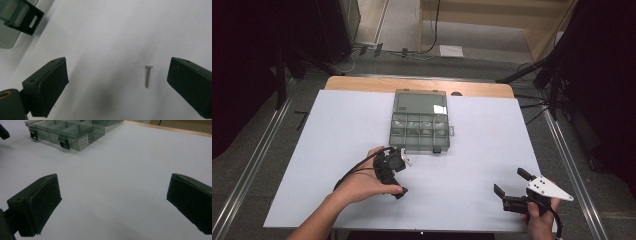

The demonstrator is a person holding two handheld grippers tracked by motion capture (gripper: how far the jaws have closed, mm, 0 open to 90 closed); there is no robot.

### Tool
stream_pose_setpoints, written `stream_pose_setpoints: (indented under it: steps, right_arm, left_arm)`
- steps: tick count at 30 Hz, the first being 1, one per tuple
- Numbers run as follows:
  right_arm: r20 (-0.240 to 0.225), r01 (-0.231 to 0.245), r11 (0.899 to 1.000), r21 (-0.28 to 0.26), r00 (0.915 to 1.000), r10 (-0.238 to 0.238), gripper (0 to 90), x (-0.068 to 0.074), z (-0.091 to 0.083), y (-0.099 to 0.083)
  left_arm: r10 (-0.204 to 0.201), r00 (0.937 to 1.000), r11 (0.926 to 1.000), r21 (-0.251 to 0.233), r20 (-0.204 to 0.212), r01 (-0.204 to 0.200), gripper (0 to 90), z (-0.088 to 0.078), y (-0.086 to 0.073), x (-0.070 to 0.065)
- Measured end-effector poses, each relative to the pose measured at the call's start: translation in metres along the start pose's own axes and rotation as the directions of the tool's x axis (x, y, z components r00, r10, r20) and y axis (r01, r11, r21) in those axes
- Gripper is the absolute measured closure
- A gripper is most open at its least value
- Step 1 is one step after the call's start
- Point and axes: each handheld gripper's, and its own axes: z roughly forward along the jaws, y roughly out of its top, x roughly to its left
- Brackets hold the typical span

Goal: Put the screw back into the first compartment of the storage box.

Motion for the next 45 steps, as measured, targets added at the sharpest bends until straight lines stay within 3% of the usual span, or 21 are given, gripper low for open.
stream_pose_setpoints:
  steps: [3,5,10,17,23,29,39,45]
  right_arm:
    - [0.000,-0.002,1.000,0.002,1.0000,0.002,0.0,0.001,0.000,0.000]
    - [-0.003,0.000,1.000,0.006,1.0000,0.001,0.0,0.000,0.000,0.000]
    - [-0.003,-0.005,1.000,0.007,1.0000,0.005,0.0,0.001,0.000,0.000]
    - [-0.001,0.002,1.000,0.005,1.0000,-0.002,0.0,0.001,0.000,0.000]
    - [-0.001,-0.001,1.000,0.006,1.0000,0.001,0.0,0.001,0.000,0.000]
    - [0.000,0.000,1.000,0.004,1.0000,0.000,0.0,0.001,0.000,0.000]
    - [0.000,0.001,1.000,0.004,1.0000,-0.001,0.0,0.001,0.001,0.000]
    - [0.000,0.001,1.000,0.004,1.0000,-0.001,0.0,0.001,0.001,0.000]
  left_arm:
    - [0.007,0.9999,0.9999,-0.012,0.013,-0.007,14.8,-0.002,-0.003,-0.004]
    - [0.014,0.9998,0.9999,-0.008,0.012,-0.014,15.6,-0.001,-0.004,-0.007]
    - [0.023,0.9992,0.9997,-0.010,0.034,-0.023,43.9,-0.002,-0.007,-0.012]
    - [0.008,0.9983,0.9999,-0.009,0.058,-0.007,60.2,-0.004,-0.009,-0.014]
    - [0.016,0.9970,0.9999,0.001,0.076,-0.016,69.0,0.000,-0.009,-0.020]
    - [0.017,0.9976,0.9997,0.015,0.067,-0.018,73.6,0.003,-0.008,-0.021]
    - [0.005,0.9974,1.0000,0.005,0.073,-0.005,87.5,0.005,-0.010,-0.017]
    - [0.006,0.9973,1.0000,0.007,0.073,-0.007,88.0,0.004,-0.010,-0.017]
